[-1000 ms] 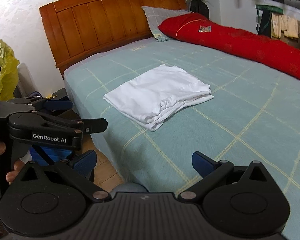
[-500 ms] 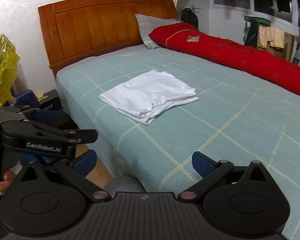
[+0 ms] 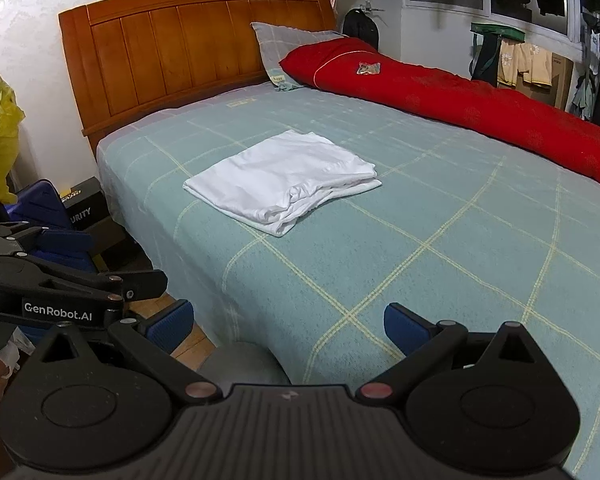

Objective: Fold clothes

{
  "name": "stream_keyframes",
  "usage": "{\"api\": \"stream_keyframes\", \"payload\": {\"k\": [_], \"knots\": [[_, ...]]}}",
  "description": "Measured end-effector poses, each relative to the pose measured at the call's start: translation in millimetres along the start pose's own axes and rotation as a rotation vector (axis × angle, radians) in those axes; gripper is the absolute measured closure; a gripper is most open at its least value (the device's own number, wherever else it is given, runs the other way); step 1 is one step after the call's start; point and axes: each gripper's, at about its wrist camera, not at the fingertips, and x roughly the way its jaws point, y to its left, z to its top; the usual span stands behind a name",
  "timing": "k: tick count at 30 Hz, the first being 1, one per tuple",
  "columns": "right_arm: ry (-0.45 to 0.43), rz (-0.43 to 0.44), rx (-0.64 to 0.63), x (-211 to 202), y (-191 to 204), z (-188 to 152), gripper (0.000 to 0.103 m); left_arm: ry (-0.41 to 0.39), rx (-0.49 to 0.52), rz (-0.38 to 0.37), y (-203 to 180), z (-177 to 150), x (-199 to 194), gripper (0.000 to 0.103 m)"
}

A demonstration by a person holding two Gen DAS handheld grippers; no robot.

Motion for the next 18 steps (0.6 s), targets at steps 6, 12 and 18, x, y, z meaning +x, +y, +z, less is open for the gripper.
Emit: {"api": "stream_keyframes", "payload": {"k": [6, 12, 18], "knots": [[0.002, 0.002, -0.002, 1.6, -0.9, 0.3, 0.000, 0.001, -0.003, 0.002, -0.5, -0.1, 0.3, 0.001], [0.004, -0.001, 0.002, 2.6, -1.4, 0.3, 0.000, 0.004, -0.011, 0.001, 0.8, -0.2, 1.0, 0.001], [0.005, 0.000, 0.002, 3.1, -0.4, -0.4, 0.000, 0.003, -0.014, -0.001, 3.3, 0.1, 1.8, 0.001]]}}
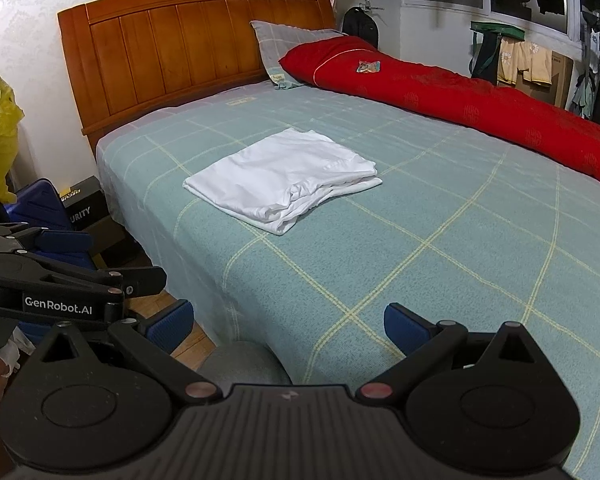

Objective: Fold clothes

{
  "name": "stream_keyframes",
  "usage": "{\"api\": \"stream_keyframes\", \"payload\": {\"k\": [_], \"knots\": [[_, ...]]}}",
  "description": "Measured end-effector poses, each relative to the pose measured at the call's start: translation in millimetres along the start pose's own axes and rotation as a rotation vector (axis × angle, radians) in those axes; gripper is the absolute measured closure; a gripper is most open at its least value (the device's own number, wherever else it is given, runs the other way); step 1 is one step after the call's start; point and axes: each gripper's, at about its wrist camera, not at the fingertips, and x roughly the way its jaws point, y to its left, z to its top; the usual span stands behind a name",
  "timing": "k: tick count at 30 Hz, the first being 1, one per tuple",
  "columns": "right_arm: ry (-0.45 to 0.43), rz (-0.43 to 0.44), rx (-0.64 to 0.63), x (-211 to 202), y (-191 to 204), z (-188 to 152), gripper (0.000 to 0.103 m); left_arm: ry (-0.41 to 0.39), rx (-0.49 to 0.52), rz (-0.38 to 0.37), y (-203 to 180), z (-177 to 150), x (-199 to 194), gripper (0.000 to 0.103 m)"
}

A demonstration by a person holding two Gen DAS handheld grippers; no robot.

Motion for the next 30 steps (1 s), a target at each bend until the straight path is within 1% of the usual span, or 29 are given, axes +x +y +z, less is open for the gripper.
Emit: {"api": "stream_keyframes", "payload": {"k": [30], "knots": [[0.012, -0.002, 0.007, 2.2, -2.4, -1.7, 0.000, 0.006, 0.019, 0.000, -4.6, 0.1, 1.4, 0.001]]}}
